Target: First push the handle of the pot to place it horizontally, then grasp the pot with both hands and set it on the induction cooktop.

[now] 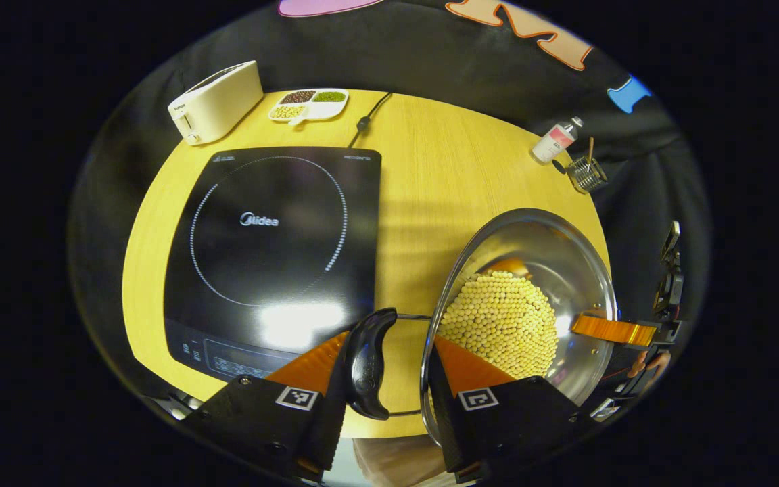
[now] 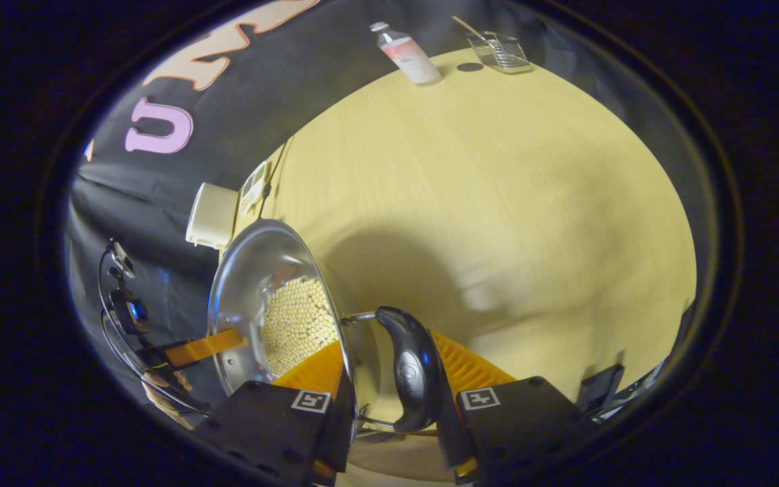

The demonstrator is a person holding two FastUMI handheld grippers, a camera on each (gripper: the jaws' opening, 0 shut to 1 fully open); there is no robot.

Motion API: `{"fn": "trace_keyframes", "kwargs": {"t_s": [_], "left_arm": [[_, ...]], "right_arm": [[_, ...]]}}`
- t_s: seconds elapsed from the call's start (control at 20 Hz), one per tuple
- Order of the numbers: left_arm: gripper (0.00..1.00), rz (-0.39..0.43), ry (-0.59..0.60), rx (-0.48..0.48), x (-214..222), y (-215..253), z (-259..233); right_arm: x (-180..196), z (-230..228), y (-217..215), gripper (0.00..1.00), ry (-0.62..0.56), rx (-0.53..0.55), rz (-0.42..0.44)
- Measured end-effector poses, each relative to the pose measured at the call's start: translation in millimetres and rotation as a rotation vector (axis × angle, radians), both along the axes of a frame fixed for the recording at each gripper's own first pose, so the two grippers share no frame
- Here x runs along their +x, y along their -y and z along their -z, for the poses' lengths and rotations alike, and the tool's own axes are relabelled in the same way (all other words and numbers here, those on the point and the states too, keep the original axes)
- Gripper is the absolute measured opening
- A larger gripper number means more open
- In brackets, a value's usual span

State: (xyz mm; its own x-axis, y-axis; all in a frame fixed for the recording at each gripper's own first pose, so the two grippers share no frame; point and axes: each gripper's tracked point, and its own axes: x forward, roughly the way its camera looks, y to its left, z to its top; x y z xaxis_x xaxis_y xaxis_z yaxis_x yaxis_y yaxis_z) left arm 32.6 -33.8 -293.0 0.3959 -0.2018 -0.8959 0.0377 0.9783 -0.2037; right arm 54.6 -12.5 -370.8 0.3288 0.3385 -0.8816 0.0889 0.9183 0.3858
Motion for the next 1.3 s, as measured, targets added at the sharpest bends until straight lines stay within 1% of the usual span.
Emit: {"fn": "trace_keyframes", "kwargs": {"t_s": [0.05,0.1,0.15,0.2,0.25,0.3,0.35,0.4,0.5,0.6,0.7,0.9,0.95,1.05,1.1,1.15,1.2,1.3], "left_arm": [[0.61,0.012,0.011,0.002,0.0,-11.1,-0.7],[0.61,0.024,0.019,0.003,0.2,-23.5,-3.8],[0.61,0.037,0.029,0.007,2.5,-38.3,-6.0],[0.63,0.048,0.037,0.011,4.7,-51.6,-8.7],[0.6,0.055,0.046,0.015,6.4,-64.4,-10.4],[0.6,0.062,0.053,0.018,9.1,-78.0,-11.1],[0.62,0.07,0.058,0.024,12.1,-92.4,-12.4],[0.6,0.075,0.062,0.029,15.5,-106.0,-13.2],[0.6,0.076,0.076,0.036,24.1,-132.0,-15.9],[0.61,0.062,0.091,0.038,34.9,-157.3,-16.3],[0.6,0.05,0.11,0.048,47.1,-177.0,-16.5],[0.6,0.041,0.14,0.066,70.2,-210.1,-10.3],[0.6,0.034,0.14,0.066,73.8,-216.9,-8.9],[0.6,0.024,0.156,0.075,83.2,-230.1,-7.0],[0.6,0.03,0.175,0.087,89.2,-235.5,-7.4],[0.6,0.033,0.191,0.099,94.3,-241.6,-6.9],[0.59,0.034,0.202,0.105,99.8,-245.2,-5.5],[0.6,0.039,0.207,0.107,108.7,-249.4,-0.4]], "right_arm": [[-2.9,-1.6,-12.1,0.48,0.004,0.002,0.004],[-6.2,-1.9,-24.7,0.48,0.007,0.003,0.012],[-9.5,-3.0,-38.3,0.55,0.01,0.003,0.018],[-13.7,-4.5,-51.9,0.55,0.011,0.004,0.022],[-14.2,-5.3,-65.2,0.55,0.013,0.008,0.031],[-14.6,-4.6,-80.6,0.48,0.017,0.011,0.041],[-13.8,-3.3,-94.2,0.48,0.019,0.01,0.041],[-13.8,-2.7,-107.5,0.55,0.022,0.009,0.042],[-8.4,-2.4,-135.6,0.55,0.032,0.013,0.036],[1.3,-0.6,-161.9,0.55,0.043,0.021,0.022],[15.3,0.3,-186.7,0.55,0.054,0.026,0.008],[39.8,2.9,-221.8,0.55,0.071,0.01,-0.012],[45.2,4.2,-229.1,0.48,0.075,0.008,-0.012],[54.1,6.1,-240.5,0.48,0.082,0.004,-0.006],[57.7,7.7,-246.3,0.55,0.086,0.001,0.0],[63.2,9.7,-252.2,0.55,0.097,-0.003,0.005],[67.3,13.2,-256.8,0.48,0.103,-0.011,0.006],[75.1,19.1,-260.3,0.48,0.114,-0.021,0.019]]}}
